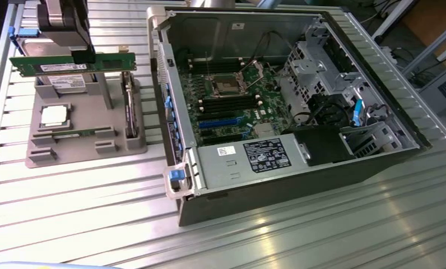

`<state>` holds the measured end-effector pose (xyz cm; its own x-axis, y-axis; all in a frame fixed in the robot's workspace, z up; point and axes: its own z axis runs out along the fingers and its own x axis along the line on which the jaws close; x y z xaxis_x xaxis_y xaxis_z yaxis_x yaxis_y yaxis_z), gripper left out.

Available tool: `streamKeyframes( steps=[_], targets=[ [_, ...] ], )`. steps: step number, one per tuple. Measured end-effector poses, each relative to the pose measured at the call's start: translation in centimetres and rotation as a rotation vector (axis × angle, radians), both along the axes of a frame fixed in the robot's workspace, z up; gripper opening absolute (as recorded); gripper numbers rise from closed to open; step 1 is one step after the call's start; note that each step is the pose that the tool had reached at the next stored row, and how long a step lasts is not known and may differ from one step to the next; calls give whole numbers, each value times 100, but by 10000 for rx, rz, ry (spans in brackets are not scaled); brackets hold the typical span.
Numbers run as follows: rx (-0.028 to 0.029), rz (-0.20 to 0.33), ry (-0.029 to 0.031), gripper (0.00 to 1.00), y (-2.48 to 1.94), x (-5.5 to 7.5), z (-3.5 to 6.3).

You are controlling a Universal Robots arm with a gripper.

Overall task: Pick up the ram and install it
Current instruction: 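Pick up the ram and move it above insertion slot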

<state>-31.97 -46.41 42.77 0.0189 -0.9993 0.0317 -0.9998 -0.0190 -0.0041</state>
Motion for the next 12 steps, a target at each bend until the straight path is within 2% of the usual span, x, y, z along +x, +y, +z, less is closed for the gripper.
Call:
streamKeyframes(
  steps=[12],
  targets=[
    [-63,0,0,12,0,108,0]
  ],
)
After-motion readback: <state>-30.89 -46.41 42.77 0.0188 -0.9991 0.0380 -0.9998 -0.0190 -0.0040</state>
